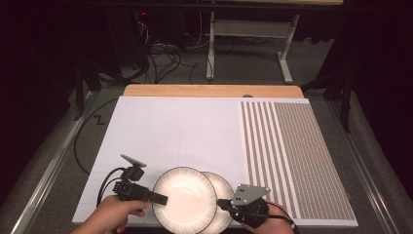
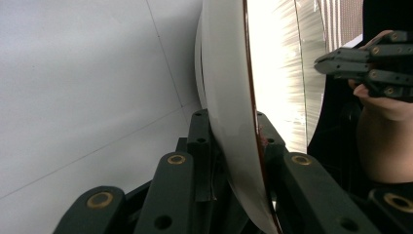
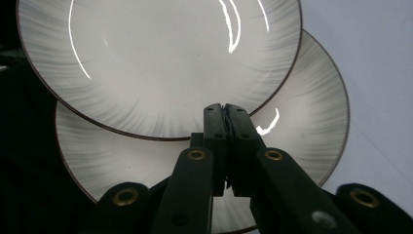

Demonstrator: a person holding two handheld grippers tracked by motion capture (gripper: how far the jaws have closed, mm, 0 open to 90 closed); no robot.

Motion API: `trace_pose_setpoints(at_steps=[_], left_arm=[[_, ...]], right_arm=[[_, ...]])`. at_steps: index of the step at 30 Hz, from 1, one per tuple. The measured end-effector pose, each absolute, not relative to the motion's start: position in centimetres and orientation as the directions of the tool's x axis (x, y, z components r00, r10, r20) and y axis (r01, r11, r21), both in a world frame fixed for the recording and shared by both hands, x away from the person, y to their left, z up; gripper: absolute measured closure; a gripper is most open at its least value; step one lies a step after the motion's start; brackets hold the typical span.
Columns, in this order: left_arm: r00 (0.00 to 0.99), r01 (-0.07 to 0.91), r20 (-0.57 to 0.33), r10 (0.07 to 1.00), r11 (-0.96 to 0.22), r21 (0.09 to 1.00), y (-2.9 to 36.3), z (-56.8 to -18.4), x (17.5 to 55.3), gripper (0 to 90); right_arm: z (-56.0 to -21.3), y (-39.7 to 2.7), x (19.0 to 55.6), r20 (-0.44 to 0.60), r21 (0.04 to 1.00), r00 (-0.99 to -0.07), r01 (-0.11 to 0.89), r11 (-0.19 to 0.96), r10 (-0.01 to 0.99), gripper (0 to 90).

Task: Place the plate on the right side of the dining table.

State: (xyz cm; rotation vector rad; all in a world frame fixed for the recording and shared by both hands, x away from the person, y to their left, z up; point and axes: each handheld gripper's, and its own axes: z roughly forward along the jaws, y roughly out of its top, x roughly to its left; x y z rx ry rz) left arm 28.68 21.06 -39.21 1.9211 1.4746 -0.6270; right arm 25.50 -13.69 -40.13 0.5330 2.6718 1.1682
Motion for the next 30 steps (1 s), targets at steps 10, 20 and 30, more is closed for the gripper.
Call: trace_pose_setpoints(at_steps=[10, 20, 30], left_arm=[[0.265, 0.964, -0.696, 0.667, -0.166, 0.208, 20.9, -39.1, 28.5, 75.1], [0.284, 0.957, -0.678, 0.678, -0.163, 0.238, 20.9, -38.7, 28.7, 76.8], [0.312, 0.945, -0.664, 0.68, -0.15, 0.29, 21.4, -38.2, 28.7, 77.9]], right_arm=[[-39.6, -15.6, 26.4, -0.004, 0.758, -0.895, 0.288, 0.585, 0.446, 86.6], [-39.4, -17.4, 27.2, 0.007, 0.774, -0.867, 0.32, 0.546, 0.499, 80.4], [-39.2, -19.3, 27.7, 0.007, 0.793, -0.831, 0.343, 0.503, 0.556, 70.0]])
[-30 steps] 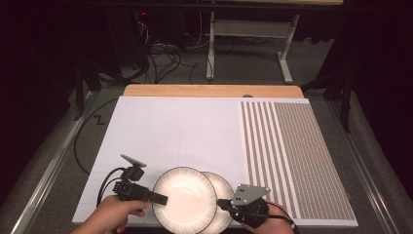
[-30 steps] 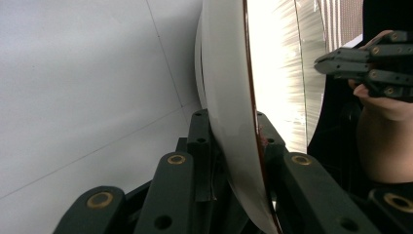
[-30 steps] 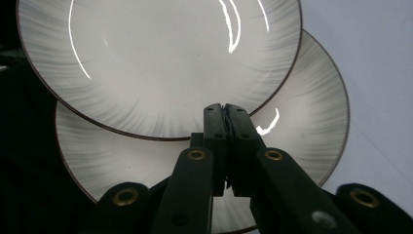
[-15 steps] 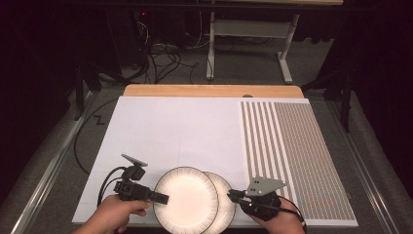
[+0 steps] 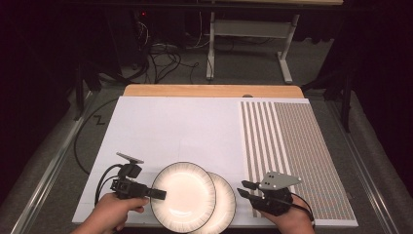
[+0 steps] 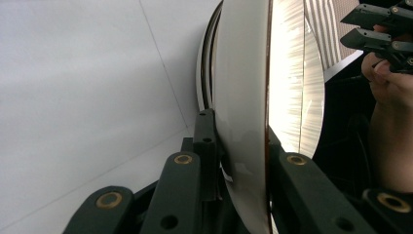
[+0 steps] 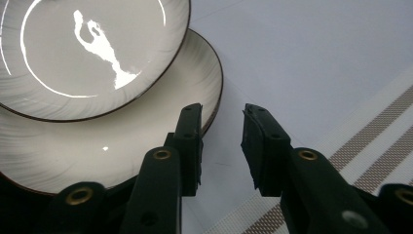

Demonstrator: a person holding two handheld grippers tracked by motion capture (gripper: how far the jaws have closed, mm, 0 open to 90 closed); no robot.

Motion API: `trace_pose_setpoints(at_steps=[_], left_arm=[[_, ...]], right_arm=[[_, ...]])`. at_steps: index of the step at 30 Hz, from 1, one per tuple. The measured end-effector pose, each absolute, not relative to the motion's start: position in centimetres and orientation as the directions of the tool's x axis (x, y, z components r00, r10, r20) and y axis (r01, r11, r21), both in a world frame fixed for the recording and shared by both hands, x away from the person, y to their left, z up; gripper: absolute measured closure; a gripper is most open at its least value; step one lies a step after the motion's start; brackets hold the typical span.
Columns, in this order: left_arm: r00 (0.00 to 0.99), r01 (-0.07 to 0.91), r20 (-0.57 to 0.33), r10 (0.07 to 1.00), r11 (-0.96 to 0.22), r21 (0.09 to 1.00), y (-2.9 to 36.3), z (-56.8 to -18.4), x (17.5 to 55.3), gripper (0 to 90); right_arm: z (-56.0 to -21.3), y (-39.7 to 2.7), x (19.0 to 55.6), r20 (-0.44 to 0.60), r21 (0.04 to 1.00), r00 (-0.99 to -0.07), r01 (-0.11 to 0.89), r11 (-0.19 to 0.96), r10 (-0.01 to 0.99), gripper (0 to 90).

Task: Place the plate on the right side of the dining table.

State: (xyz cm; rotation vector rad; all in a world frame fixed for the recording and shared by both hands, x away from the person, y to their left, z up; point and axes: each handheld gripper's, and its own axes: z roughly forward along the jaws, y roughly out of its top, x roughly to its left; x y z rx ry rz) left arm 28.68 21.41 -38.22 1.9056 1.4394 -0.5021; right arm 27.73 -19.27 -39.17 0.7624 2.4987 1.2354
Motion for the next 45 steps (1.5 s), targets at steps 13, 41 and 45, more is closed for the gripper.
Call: trace_pose_setpoints(at_steps=[13, 41, 45], left_arm=[[0.396, 0.896, -0.629, 0.669, -0.131, 0.425, 21.9, -37.7, 29.0, 79.8], [0.597, 0.663, -0.47, 0.65, -0.07, 0.745, 23.6, -38.2, 28.6, 80.2], [0.619, 0.627, -0.453, 0.641, -0.057, 0.777, 23.8, -38.5, 28.1, 80.2]], right_arm=[[-38.9, -21.2, 27.9, 0.002, 0.817, -0.783, 0.36, 0.45, 0.622, 58.3], [-38.7, -23.1, 27.8, -0.018, 0.85, -0.722, 0.353, 0.391, 0.692, 38.1], [-38.6, -23.5, 27.9, -0.023, 0.858, -0.711, 0.347, 0.379, 0.703, 34.9]])
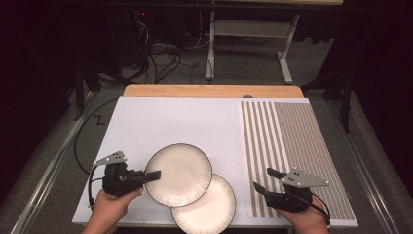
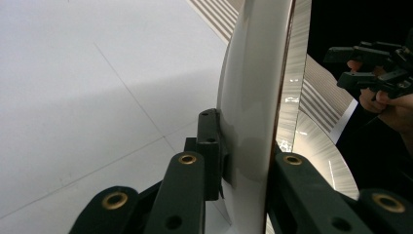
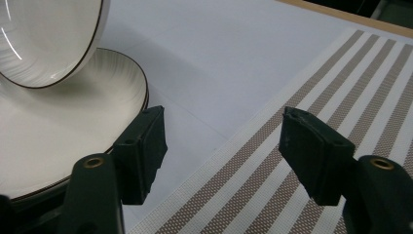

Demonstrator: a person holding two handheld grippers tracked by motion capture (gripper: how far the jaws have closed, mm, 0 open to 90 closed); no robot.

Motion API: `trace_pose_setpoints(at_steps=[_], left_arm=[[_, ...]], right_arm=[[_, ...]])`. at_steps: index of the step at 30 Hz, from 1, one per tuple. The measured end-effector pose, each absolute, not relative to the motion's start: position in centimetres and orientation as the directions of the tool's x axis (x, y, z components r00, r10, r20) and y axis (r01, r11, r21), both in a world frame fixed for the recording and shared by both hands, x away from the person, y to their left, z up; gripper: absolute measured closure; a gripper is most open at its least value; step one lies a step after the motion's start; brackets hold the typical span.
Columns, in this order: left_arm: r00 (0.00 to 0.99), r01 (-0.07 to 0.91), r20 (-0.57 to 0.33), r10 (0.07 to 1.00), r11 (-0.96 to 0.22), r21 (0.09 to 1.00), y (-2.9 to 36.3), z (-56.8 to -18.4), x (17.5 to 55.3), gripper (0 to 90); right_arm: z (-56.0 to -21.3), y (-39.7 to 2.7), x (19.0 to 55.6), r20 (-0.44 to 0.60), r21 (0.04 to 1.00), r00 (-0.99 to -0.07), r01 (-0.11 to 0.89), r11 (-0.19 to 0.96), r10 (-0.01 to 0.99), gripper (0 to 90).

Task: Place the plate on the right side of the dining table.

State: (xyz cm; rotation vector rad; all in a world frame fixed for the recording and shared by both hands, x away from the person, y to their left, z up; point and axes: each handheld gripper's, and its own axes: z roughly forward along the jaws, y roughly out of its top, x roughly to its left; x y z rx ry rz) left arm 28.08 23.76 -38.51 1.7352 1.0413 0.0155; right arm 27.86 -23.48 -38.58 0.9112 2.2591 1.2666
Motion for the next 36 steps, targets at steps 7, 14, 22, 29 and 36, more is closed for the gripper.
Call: trace_pose_setpoints(at_steps=[7, 14, 22, 29, 36], left_arm=[[0.642, 0.573, -0.419, 0.642, -0.039, 0.819, 24.0, -38.9, 27.2, 80.1], [0.647, 0.527, -0.383, 0.659, -0.024, 0.849, 24.0, -39.0, 26.8, 80.1], [0.661, 0.481, -0.343, 0.668, -0.026, 0.876, 23.6, -38.8, 26.7, 80.3], [0.663, 0.441, -0.297, 0.687, -0.038, 0.897, 23.8, -38.5, 26.4, 80.4], [0.675, 0.402, -0.246, 0.695, -0.067, 0.913, 23.7, -38.4, 25.9, 80.2]], right_arm=[[-38.4, -24.2, 27.8, -0.031, 0.872, -0.688, 0.336, 0.356, 0.725, 29.0], [-38.2, -24.5, 27.8, -0.032, 0.888, -0.672, 0.321, 0.33, 0.74, 21.1], [-38.3, -24.4, 27.8, -0.031, 0.899, -0.667, 0.307, 0.312, 0.745, 12.7], [-38.3, -24.3, 27.8, -0.029, 0.908, -0.653, 0.3, 0.294, 0.757, 0.9], [-38.3, -24.2, 27.7, -0.033, 0.92, -0.647, 0.279, 0.277, 0.761, 0.8]])
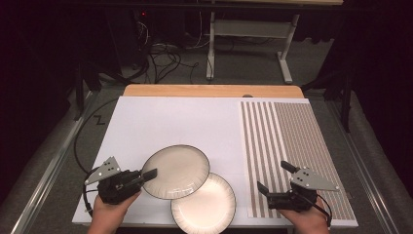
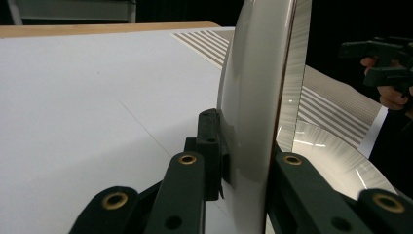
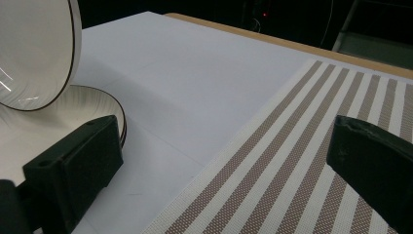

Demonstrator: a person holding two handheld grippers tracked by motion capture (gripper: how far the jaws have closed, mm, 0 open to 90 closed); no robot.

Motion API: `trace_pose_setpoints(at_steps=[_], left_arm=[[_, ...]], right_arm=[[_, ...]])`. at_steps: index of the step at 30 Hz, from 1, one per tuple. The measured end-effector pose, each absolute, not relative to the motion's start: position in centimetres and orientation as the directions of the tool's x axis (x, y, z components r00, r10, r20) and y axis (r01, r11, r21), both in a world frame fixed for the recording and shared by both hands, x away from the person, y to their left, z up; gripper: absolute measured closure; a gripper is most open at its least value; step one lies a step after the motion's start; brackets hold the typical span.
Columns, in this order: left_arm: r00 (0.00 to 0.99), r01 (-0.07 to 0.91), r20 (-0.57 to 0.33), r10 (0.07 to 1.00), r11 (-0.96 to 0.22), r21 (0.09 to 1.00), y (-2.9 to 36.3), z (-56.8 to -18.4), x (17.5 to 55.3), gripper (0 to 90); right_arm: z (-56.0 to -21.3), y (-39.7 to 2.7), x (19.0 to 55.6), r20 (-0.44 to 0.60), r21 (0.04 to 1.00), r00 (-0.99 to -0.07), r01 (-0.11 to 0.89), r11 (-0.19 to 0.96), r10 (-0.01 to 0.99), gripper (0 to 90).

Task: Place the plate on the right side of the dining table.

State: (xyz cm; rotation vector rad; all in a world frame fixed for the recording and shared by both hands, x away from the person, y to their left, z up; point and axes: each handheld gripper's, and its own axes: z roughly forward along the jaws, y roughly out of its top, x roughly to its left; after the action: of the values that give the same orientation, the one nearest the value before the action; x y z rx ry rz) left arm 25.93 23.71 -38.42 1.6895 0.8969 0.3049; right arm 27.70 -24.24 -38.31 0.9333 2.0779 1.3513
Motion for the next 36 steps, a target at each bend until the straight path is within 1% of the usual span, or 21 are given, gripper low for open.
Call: trace_pose_setpoints(at_steps=[7, 12, 20, 25, 31, 36], left_arm=[[0.678, 0.4, -0.244, 0.693, -0.069, 0.914, 23.8, -38.5, 25.9, 80.0], [0.679, 0.397, -0.241, 0.693, -0.072, 0.915, 23.8, -38.4, 25.9, 80.0], [0.68, 0.39, -0.231, 0.696, -0.076, 0.918, 23.5, -38.3, 25.8, 80.0], [0.681, 0.384, -0.223, 0.698, -0.08, 0.92, 23.5, -38.3, 25.7, 80.0], [0.682, 0.383, -0.22, 0.697, -0.084, 0.92, 23.5, -38.3, 25.8, 80.0], [0.681, 0.383, -0.221, 0.698, -0.083, 0.92, 23.5, -38.3, 25.7, 80.0]], right_arm=[[-38.2, -23.0, 27.5, -0.032, 0.926, -0.675, 0.258, 0.276, 0.737, 0.8], [-38.2, -20.3, 27.5, -0.032, 0.938, -0.722, 0.217, 0.269, 0.691, 0.9], [-38.6, -15.9, 28.0, -0.031, 0.922, -0.779, 0.219, 0.319, 0.627, 1.5], [-39.2, -14.0, 28.5, -0.029, 0.911, -0.799, 0.226, 0.344, 0.601, 2.3], [-39.3, -12.1, 29.1, 0.006, 0.908, -0.819, 0.245, 0.34, 0.573, 5.7], [-39.1, -11.0, 29.6, 0.033, 0.907, -0.829, 0.259, 0.331, 0.559, 11.2]])
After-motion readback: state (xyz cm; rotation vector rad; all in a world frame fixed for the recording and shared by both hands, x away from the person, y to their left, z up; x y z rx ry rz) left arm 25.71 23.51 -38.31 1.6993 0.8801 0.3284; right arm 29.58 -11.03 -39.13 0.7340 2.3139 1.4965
